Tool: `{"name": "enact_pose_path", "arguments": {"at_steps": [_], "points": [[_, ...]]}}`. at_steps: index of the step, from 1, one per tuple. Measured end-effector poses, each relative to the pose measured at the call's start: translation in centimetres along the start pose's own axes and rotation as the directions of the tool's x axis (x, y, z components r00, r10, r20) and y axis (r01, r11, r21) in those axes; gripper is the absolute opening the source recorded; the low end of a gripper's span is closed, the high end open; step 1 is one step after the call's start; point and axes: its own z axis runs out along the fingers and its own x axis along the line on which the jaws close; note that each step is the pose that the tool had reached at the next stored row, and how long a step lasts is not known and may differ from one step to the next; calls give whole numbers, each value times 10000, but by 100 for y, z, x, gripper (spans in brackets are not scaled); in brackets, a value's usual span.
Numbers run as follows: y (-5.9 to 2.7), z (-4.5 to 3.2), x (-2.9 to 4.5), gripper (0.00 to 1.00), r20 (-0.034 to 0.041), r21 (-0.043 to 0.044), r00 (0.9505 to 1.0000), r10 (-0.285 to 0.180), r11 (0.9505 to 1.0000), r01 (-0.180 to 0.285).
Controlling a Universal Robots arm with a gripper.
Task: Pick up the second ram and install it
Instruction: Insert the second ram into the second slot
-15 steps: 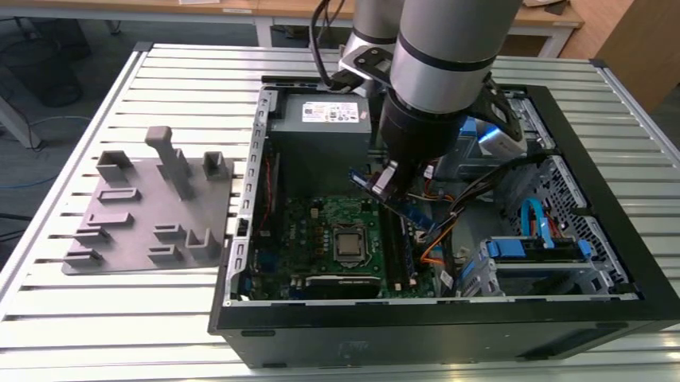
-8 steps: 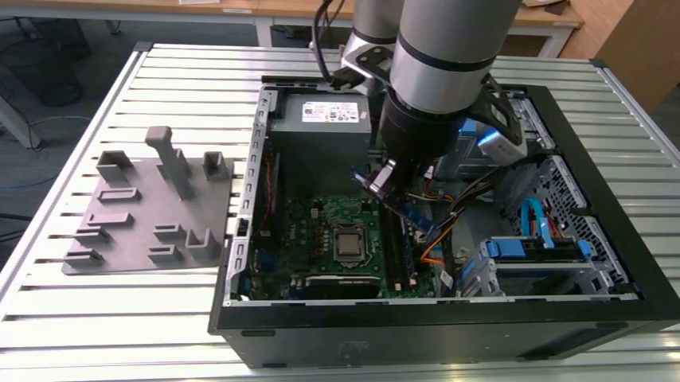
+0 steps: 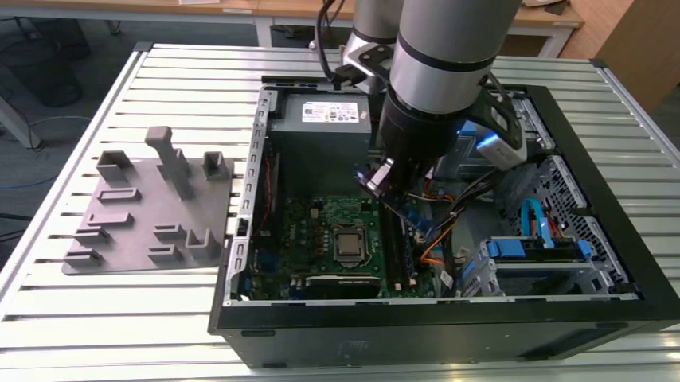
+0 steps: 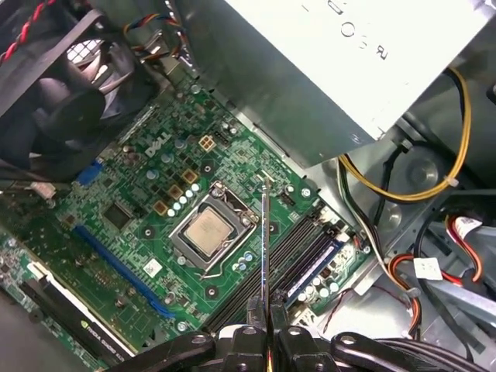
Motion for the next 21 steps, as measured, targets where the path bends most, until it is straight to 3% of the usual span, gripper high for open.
{"name": "enact_pose_path", "arguments": {"at_steps": [11,21], "points": [[0,4,0,14,28,21,9963,854,9963,-854],[0,7,0,14,54,38,9868,1616,9868,-1617]]}}
